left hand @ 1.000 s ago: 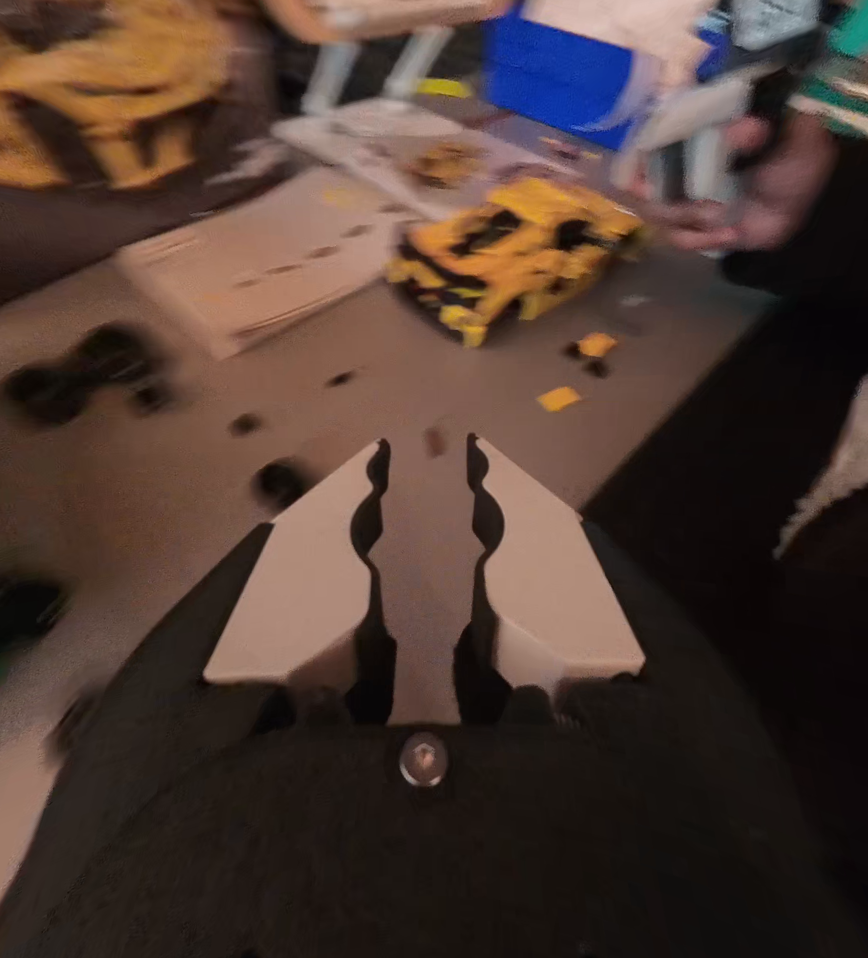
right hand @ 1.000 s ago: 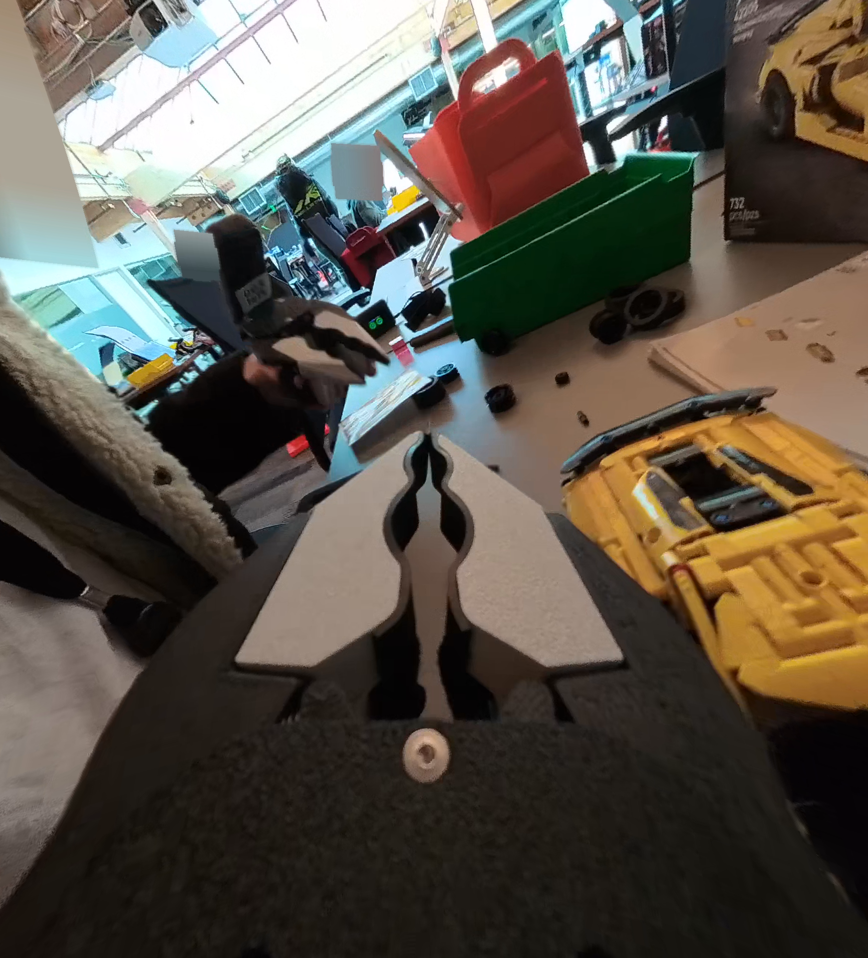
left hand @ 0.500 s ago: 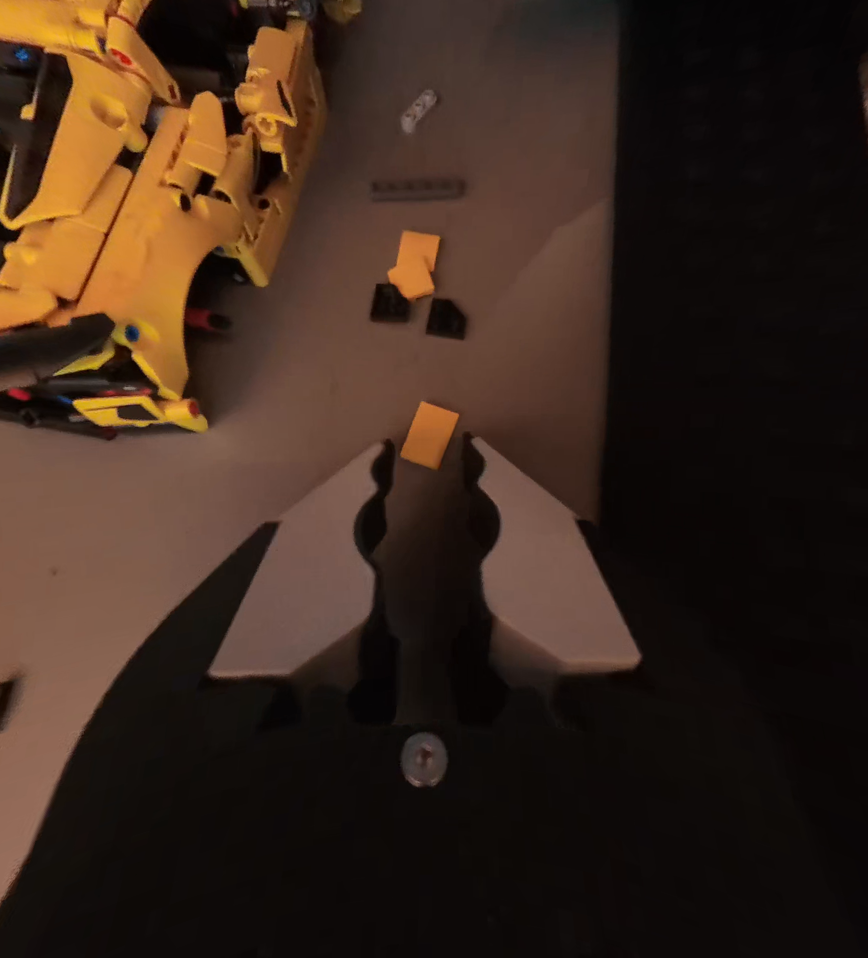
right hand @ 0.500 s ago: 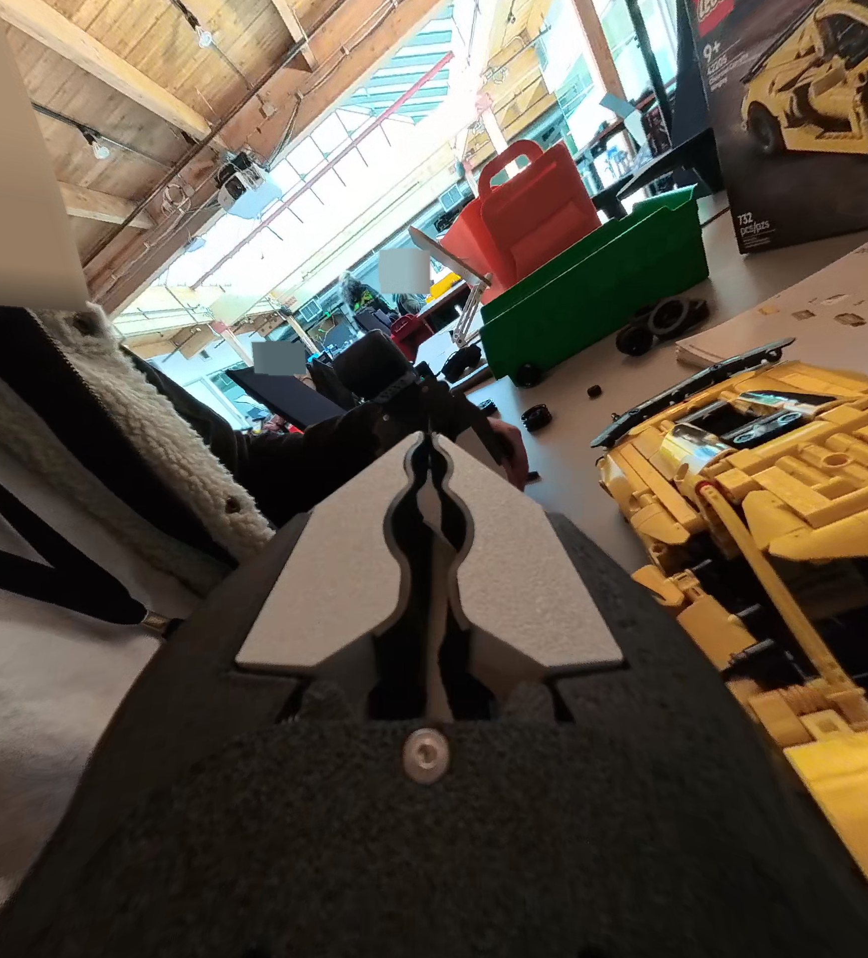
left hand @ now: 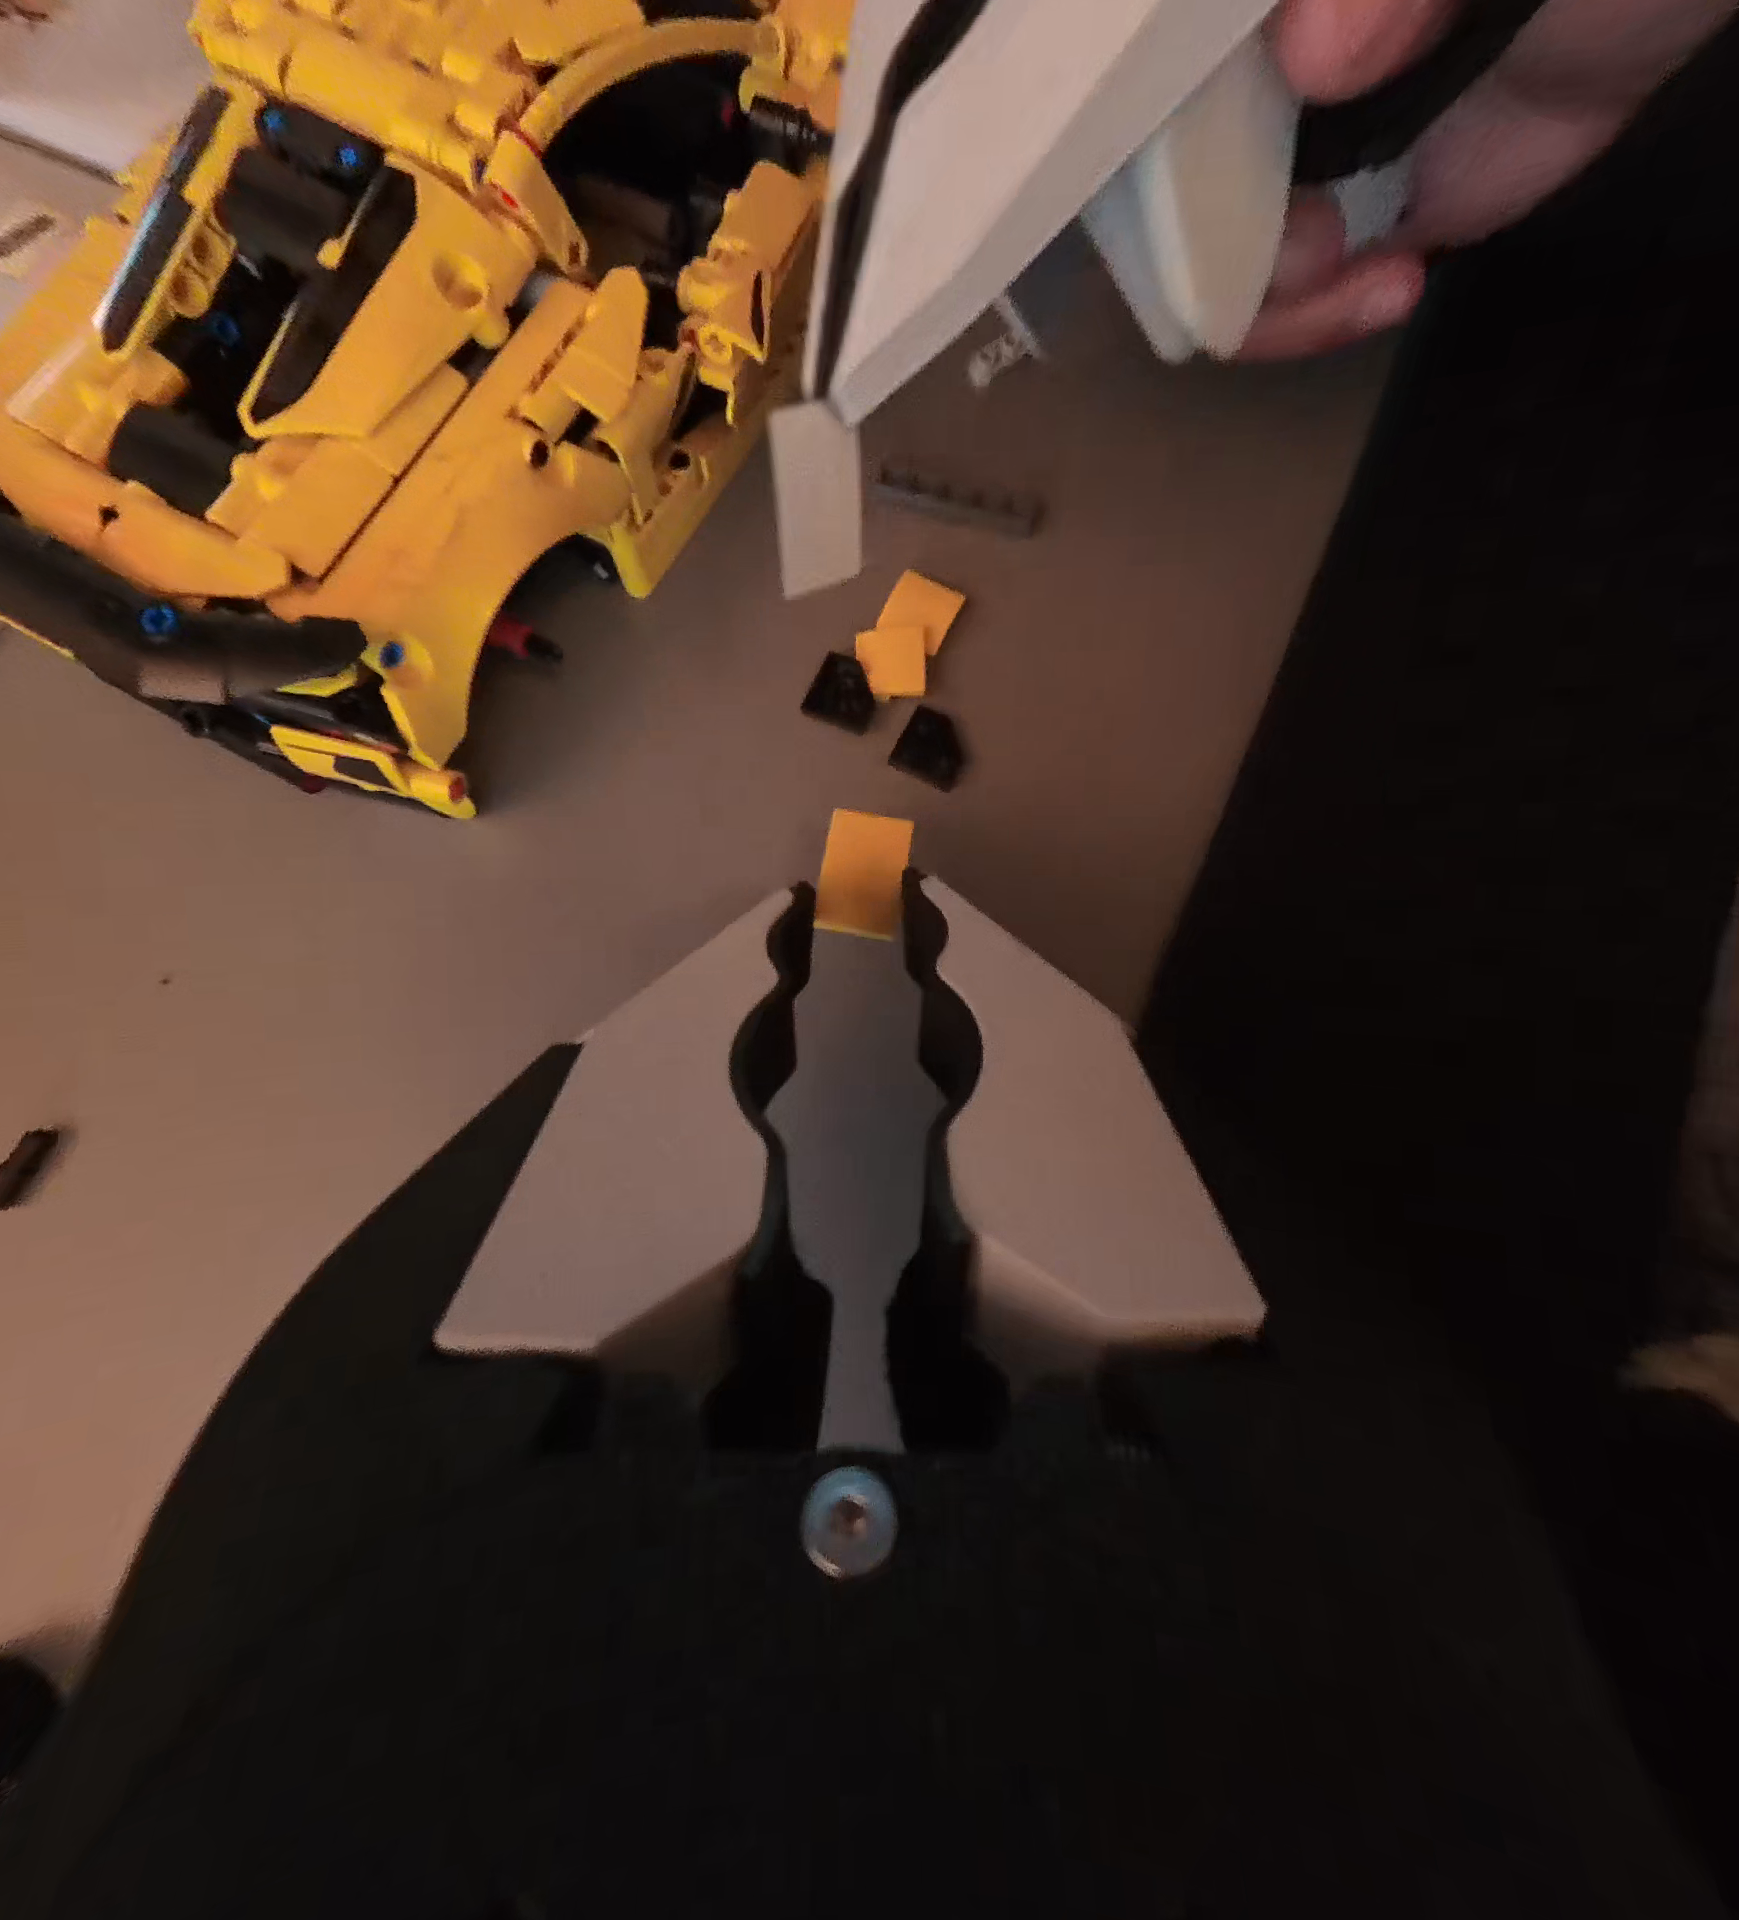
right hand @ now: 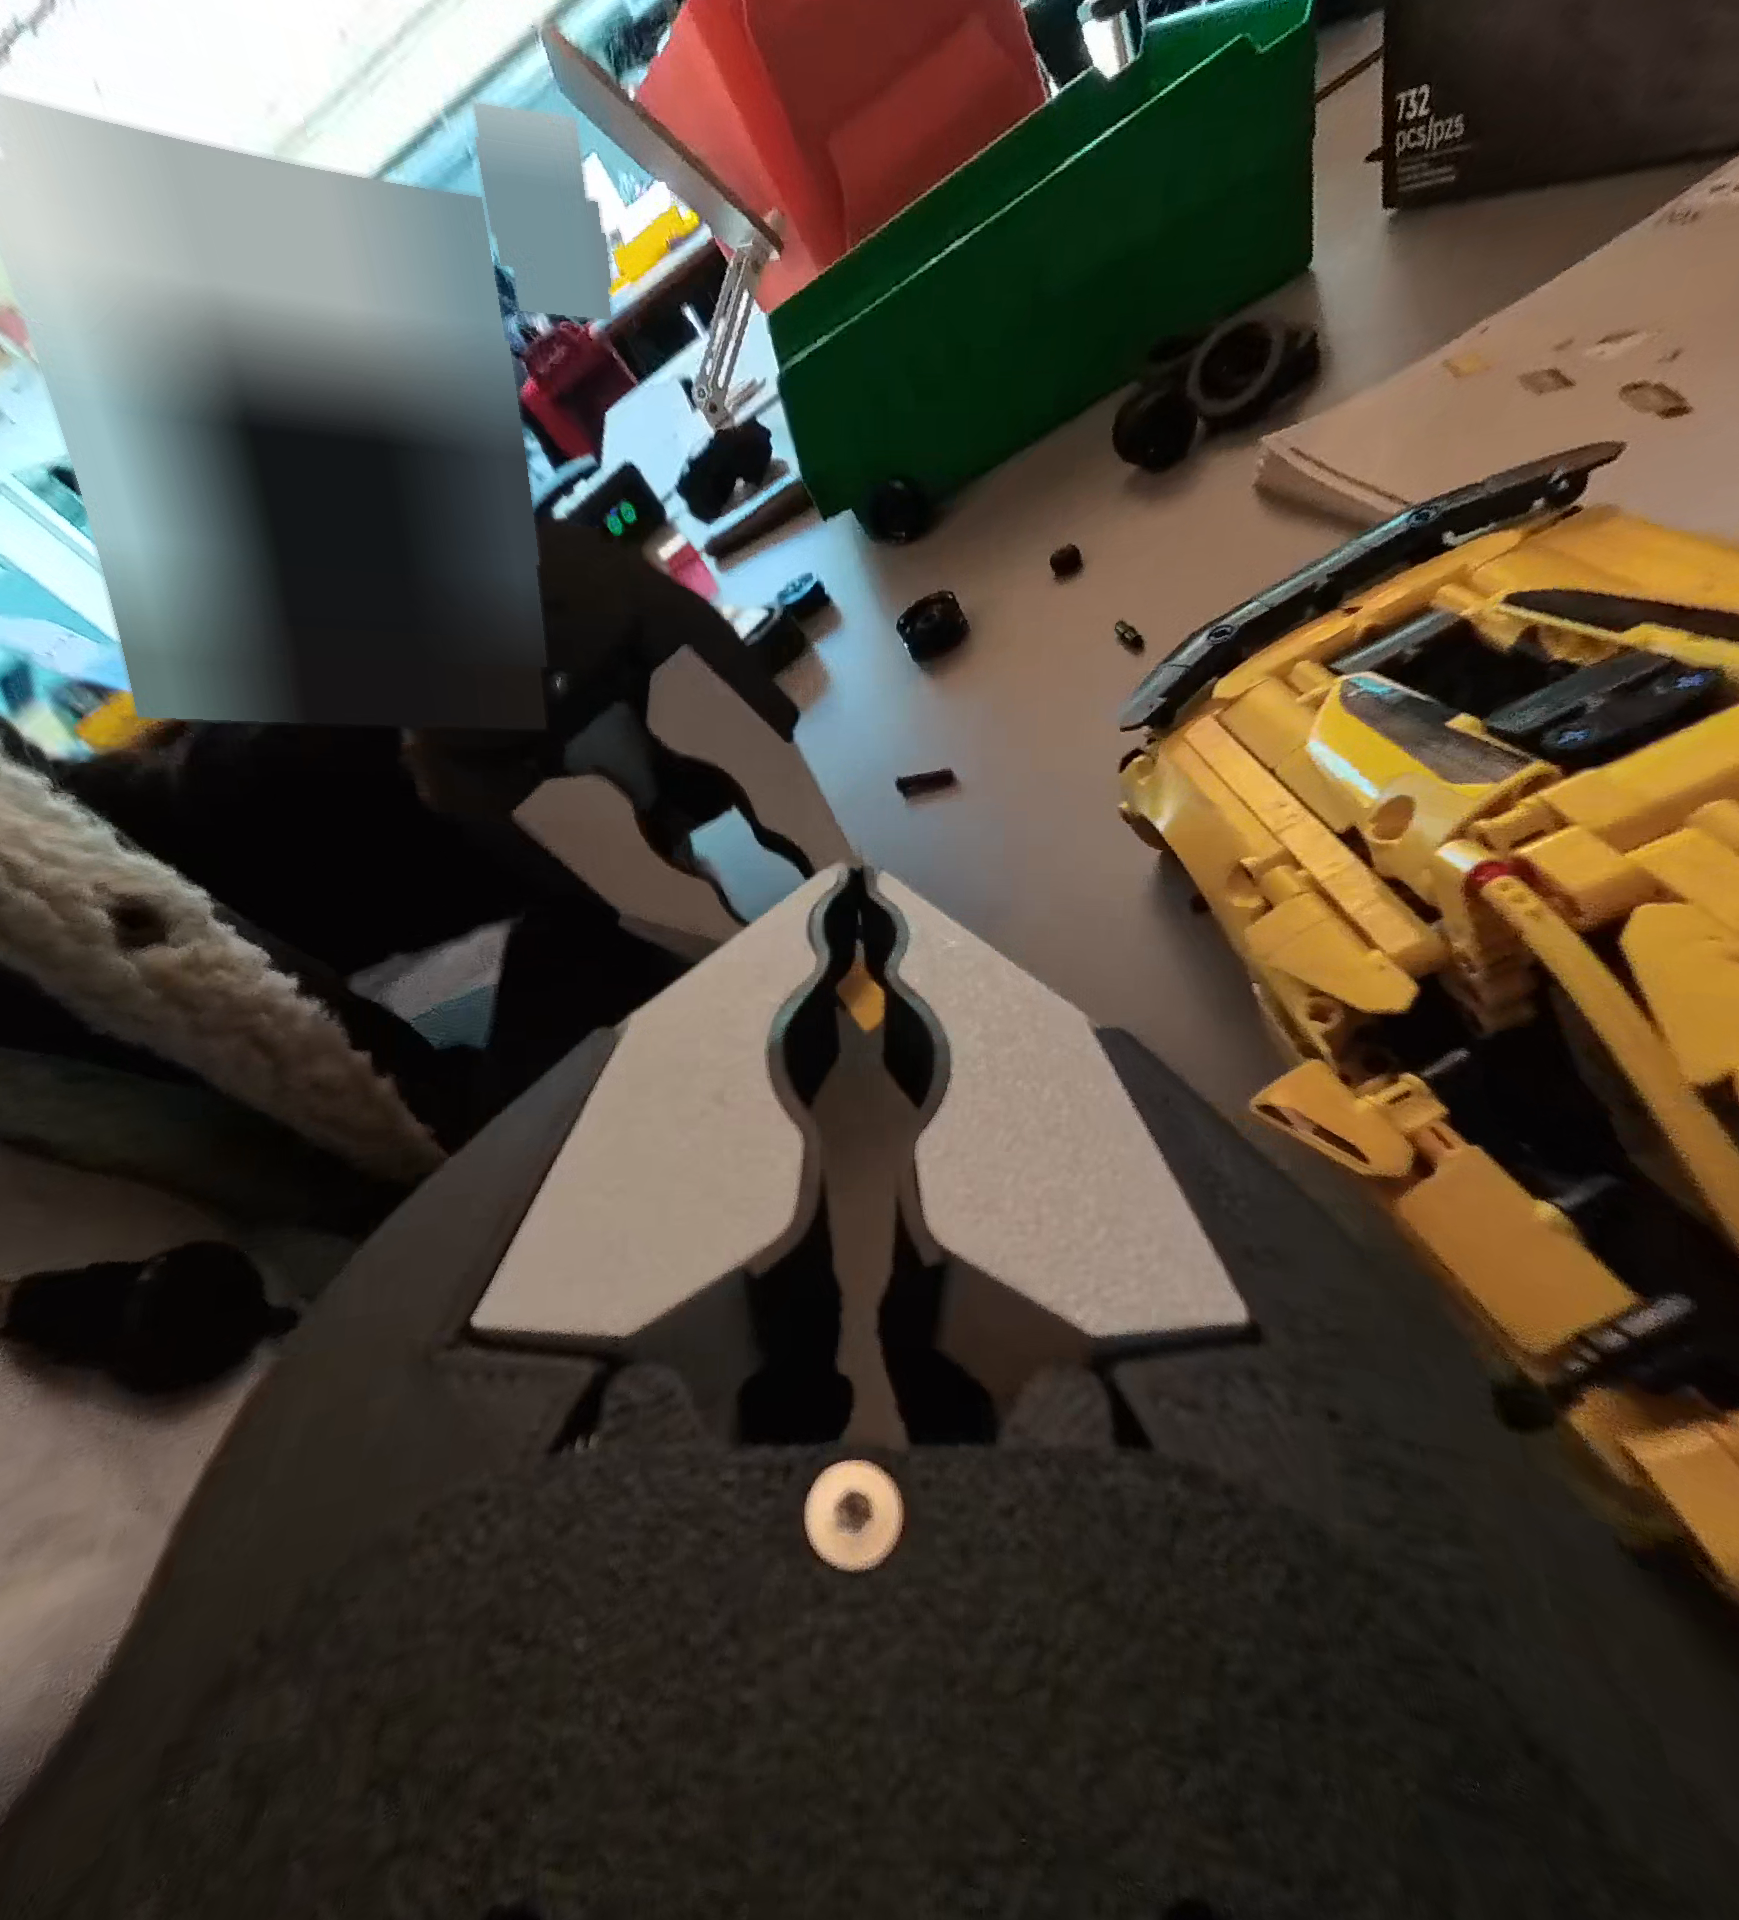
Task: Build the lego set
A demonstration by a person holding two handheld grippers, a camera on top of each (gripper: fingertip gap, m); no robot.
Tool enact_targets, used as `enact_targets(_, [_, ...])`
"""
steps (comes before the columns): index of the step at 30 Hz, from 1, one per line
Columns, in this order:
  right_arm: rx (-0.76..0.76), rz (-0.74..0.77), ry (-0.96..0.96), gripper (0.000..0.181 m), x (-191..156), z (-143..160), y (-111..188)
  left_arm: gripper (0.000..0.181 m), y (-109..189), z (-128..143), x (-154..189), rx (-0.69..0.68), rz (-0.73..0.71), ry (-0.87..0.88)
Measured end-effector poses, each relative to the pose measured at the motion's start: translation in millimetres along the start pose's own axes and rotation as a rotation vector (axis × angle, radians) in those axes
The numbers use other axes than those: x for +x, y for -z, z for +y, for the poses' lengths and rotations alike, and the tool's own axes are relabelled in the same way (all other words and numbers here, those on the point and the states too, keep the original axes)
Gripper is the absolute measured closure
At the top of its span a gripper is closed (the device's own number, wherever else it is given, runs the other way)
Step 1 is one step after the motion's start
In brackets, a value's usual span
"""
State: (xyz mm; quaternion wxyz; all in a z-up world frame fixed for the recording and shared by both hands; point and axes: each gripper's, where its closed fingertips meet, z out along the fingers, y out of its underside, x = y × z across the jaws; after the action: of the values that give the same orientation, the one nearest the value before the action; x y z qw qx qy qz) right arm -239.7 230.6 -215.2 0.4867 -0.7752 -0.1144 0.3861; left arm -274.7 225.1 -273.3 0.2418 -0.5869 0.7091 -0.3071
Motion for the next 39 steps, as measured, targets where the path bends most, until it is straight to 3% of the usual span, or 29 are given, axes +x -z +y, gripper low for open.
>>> enact_targets(2, [0.082, -0.064, -0.116, 0.181, -5, -10, -2, 0.165, 3, -11, 1, 0.074, -0.021, 0.013])
enact_targets(6, [0.358, -0.373, -0.391, 0.181, -25, -53, 16, 0.165, 17, -45, 11, 0.285, 0.024, 0.101])
enact_targets(8, [0.398, -0.397, -0.404, 0.181, -24, -60, 22, 0.165, 21, -55, 16, 0.342, 0.058, 0.126])
enact_targets(10, [0.333, -0.309, -0.325, 0.181, -19, -50, 19, 0.165, 23, -52, 17, 0.328, 0.089, 0.166])
enact_targets(16, [0.161, -0.079, -0.033, 0.181, -9, -22, 9, 0.165, 37, 24, -10, -0.164, -0.038, 0.000])
enact_targets(20, [0.104, -0.063, 0.033, 0.181, -12, -13, 1, 0.165, 58, 68, -22, -0.559, -0.131, -0.290])
enact_targets(22, [0.101, -0.060, 0.050, 0.181, -14, -12, 1, 0.165, 59, 77, -17, -0.651, -0.108, -0.396])
enact_targets(26, [0.132, -0.061, 0.025, 0.181, -11, -17, 6, 0.164, 48, 69, 22, -0.566, 0.086, -0.343])
enact_targets(31, [0.171, -0.074, -0.027, 0.181, -7, -23, 14, 0.159, 49, 15, 44, -0.208, 0.250, -0.089])
enact_targets(36, [0.166, -0.094, -0.035, 0.181, -10, -23, 13, 0.153, 62, 25, 22, -0.156, 0.162, 0.042])
enact_targets(39, [0.166, -0.092, -0.033, 0.181, -10, -23, 14, 0.151, 54, 24, 22, -0.129, 0.106, 0.189])
